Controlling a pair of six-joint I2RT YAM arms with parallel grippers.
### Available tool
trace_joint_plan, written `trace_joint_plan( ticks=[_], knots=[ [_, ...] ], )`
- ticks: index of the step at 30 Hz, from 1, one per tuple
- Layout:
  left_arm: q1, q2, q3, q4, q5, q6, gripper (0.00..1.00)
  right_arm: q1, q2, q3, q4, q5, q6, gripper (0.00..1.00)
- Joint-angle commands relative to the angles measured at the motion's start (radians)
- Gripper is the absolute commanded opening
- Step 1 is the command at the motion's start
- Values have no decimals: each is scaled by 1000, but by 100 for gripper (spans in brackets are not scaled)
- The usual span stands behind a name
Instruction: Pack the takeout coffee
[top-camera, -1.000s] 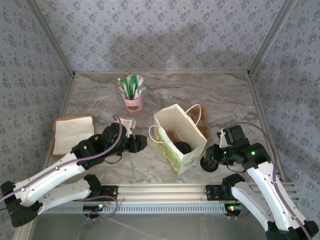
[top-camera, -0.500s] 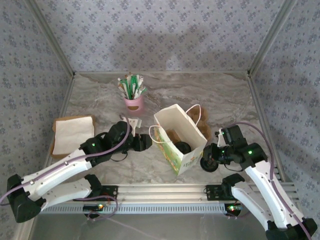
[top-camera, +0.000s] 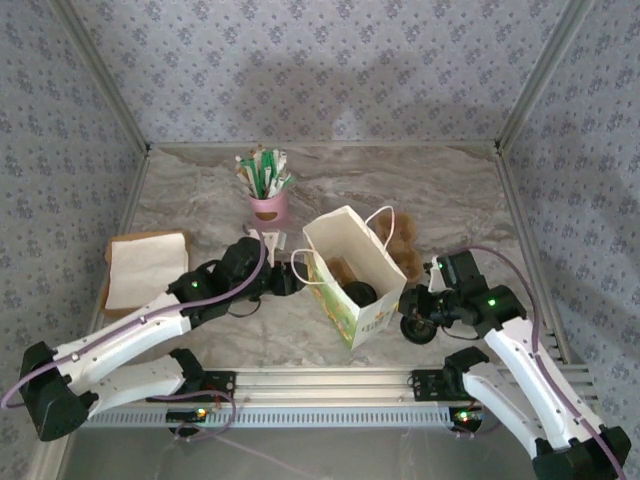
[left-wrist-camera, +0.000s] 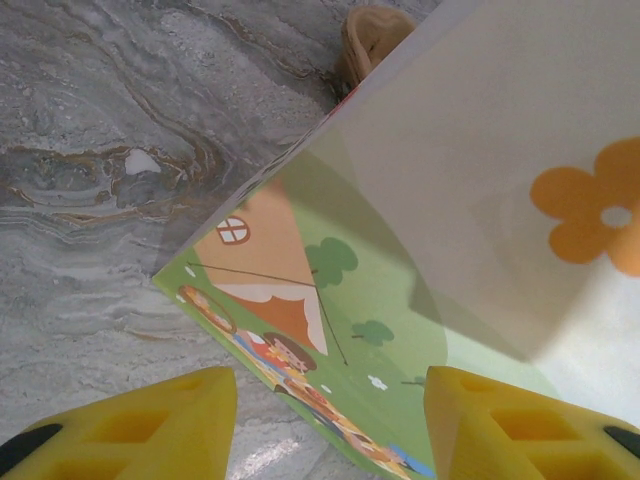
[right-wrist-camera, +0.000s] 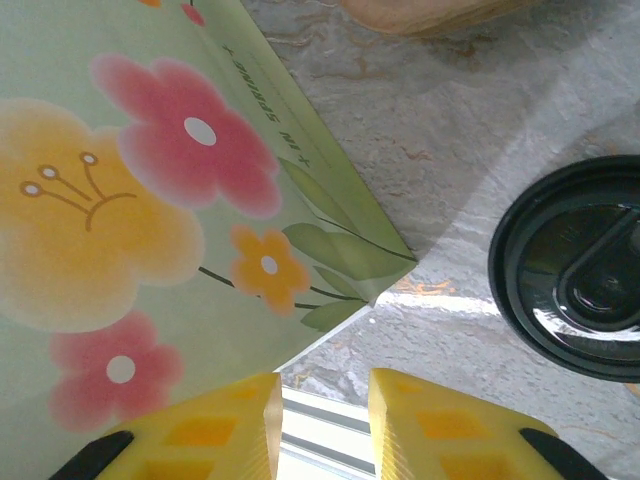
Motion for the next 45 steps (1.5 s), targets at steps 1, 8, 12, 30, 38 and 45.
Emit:
trace_joint_plan(
  ticks=[1,8,12,30,38,45],
  knots=[
    [18,9,1,50,26,-2,52,14,11,-14,43,-21,27,31],
    [67,0,-5,57,36,-1,52,36,42,-16,98,-18,48,31],
    [95,0,-3,60,48,5,52,51,64,-15,129,-15,58,31],
    [218,25,8,80,116,26,52,115,130,-10,229,5,97,31],
    [247,51,17,90,135,31,52,138,153,-10,267,8,110,31],
    [280,77,33,100,156,38,52,157,171,-14,289,11,119,31]
  ],
)
